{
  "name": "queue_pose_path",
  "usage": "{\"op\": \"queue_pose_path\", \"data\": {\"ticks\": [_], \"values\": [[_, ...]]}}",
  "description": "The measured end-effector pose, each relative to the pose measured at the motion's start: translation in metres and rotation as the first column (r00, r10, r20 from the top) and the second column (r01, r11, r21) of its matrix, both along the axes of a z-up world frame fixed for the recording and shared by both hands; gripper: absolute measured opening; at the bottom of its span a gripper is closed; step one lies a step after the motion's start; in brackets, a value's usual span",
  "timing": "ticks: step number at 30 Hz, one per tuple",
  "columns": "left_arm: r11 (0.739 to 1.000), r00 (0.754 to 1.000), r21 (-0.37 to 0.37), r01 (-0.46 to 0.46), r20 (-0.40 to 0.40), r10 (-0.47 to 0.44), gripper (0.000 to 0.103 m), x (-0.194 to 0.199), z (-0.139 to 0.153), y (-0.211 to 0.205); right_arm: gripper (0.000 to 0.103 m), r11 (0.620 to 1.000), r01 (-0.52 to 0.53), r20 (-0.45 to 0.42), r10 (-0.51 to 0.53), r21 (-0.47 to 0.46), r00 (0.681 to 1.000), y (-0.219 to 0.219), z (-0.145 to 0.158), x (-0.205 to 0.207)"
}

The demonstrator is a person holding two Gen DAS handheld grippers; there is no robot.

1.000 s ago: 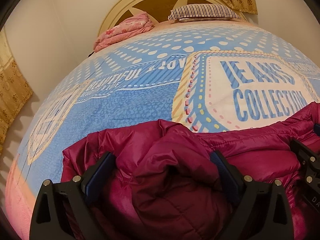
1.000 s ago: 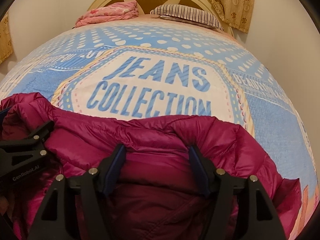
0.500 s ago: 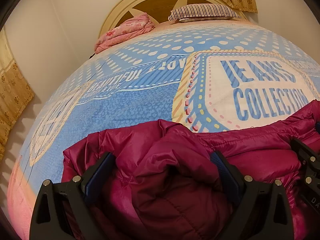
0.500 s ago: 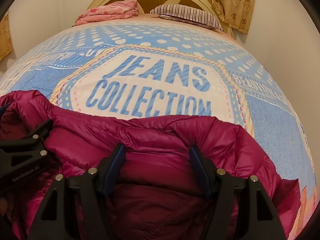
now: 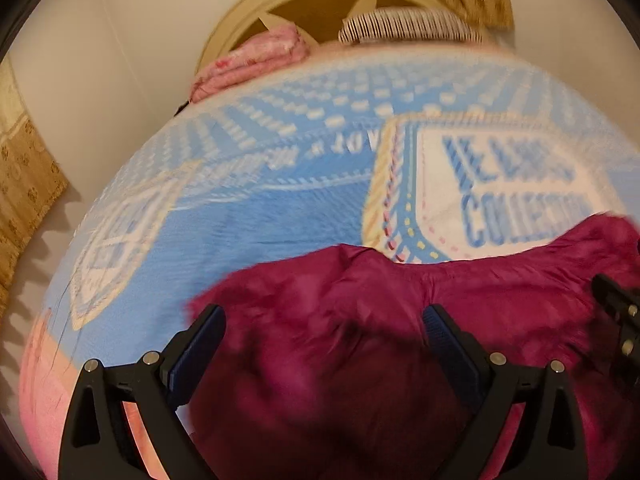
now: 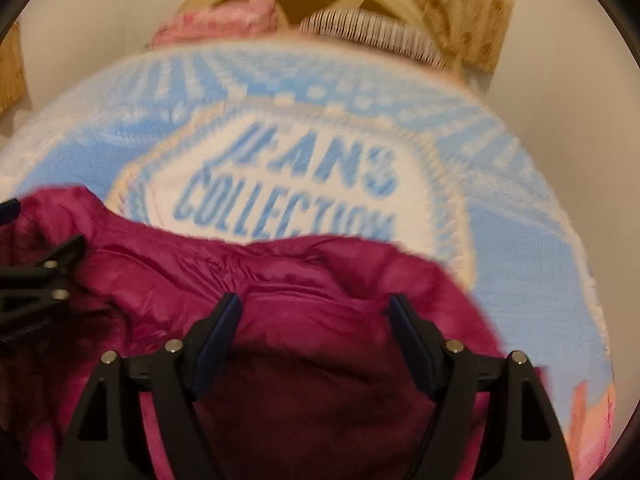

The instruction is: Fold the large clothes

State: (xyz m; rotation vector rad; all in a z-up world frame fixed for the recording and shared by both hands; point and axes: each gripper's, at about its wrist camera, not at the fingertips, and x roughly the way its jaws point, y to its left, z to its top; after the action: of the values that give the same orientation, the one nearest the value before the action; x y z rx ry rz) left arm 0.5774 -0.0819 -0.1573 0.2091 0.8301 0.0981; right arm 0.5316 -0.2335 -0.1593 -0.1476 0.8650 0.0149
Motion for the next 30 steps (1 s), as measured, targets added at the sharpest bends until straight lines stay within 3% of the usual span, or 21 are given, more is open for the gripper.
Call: {"op": "queue_pose_path", "data": {"ticks": [3, 6, 12, 17, 30], "values": [[1.0, 1.0, -0.011, 0.018, 0.016, -0.017, 0.099, -0.039, 0.024, 0.019, 0.09, 1.0, -0.001, 0.069, 0.001, 0.009, 0.998, -0.016, 0.028, -0.039], [1.0, 0.999, -0.021, 0.021, 0.033, -0.02, 0.099, -0.095, 0.034, 0.045, 0.09, 0.996, -0.001, 0.05, -0.003, 0.089, 0.999, -0.04, 0.034, -0.09], [1.0, 1.0, -0.007, -0.013, 0.0, 0.013, 0.099, -0.218, 0.008, 0.087, 0.09, 0.995, 0.03, -0.019, -0.028, 0.092, 0.999, -0.067, 0.015, -0.198], [1.0, 1.0, 0.004, -0.022, -0.019, 0.022, 0.099, -0.289, -0.012, 0.1, 0.09, 0.993, 0.087, -0.058, -0.082, 0.079, 0.995, -0.087, -0.002, -0.28], [1.0, 1.0, -0.007, -0.006, -0.023, 0.006, 0.099, -0.405, -0.039, 0.112, 0.09, 0.982, 0.143, -0.029, -0.141, 0.122, 0.99, -0.093, -0.008, -0.379]]}}
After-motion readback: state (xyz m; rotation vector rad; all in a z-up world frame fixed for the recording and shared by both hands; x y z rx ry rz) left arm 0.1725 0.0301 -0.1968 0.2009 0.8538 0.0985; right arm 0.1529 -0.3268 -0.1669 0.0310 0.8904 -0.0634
